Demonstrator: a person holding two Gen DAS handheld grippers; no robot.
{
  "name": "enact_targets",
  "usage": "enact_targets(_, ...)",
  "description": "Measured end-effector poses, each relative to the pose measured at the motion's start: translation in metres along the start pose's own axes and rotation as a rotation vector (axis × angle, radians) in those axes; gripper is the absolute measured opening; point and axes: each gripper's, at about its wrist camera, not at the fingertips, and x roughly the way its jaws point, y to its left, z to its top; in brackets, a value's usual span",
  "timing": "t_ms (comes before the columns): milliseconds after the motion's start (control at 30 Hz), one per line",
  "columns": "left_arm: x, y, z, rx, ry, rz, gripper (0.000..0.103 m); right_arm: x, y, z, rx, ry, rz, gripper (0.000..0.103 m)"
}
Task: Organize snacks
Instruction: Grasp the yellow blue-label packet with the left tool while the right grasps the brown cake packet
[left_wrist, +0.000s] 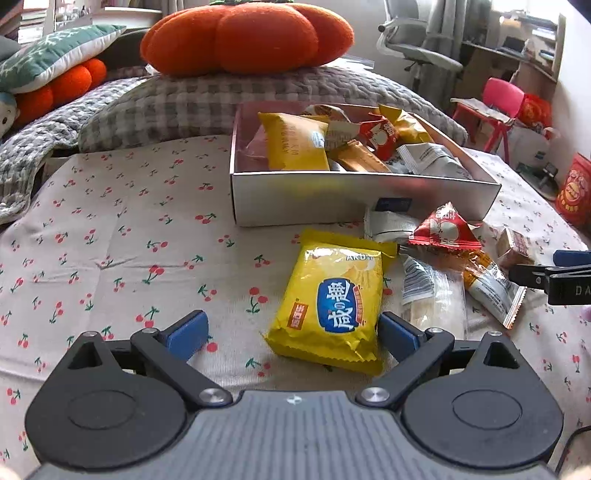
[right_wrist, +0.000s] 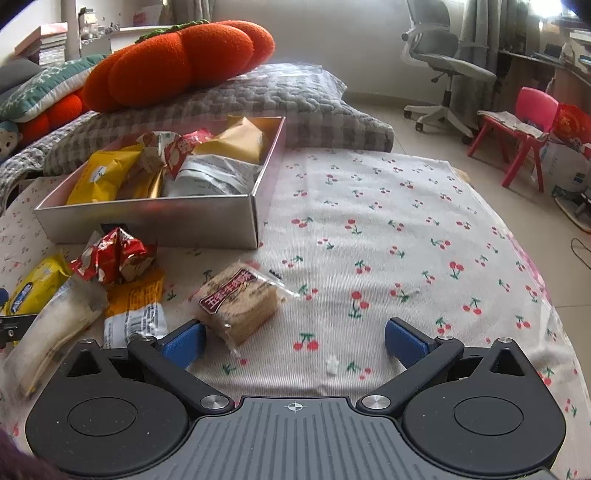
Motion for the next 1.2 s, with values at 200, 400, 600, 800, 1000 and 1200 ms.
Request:
enact_targets(200, 0.006, -0.002, 0.005, 0.042, 0.006, 0.001, 0.100, 0.007, -0.004, 0.012, -0.057, 0.047, 0.052, 0.103)
enact_targets(400, 0.008, -0.004, 0.010, 0.055, 0.009, -0.011, 0.092, 0.011, -0.005, 0.017, -0.108, 0.059, 0.099, 0.103)
enact_targets(600, 0.004, -0.010, 0.011, 0.082, 0.010, -0.041, 0.071, 0.015, 0.001, 0.019, -0.141, 0.042, 0.126, 0.103)
enact_targets(800, 0.003, -0.011, 0.013, 0.073, 0.008, -0.039, 0.058, 0.014, 0.010, 0.022, -0.179, 0.036, 0.150, 0.094)
enact_targets(1000, 0.001, -0.013, 0.015, 0.047, 0.020, -0.027, 0.048, 0.005, 0.020, 0.024, -0.244, 0.038, 0.199, 0.059)
enact_targets(1200, -0.003, -0.015, 0.014, 0.034, 0.038, -0.035, 0.047, -0.005, 0.035, 0.023, -0.341, 0.042, 0.190, 0.041)
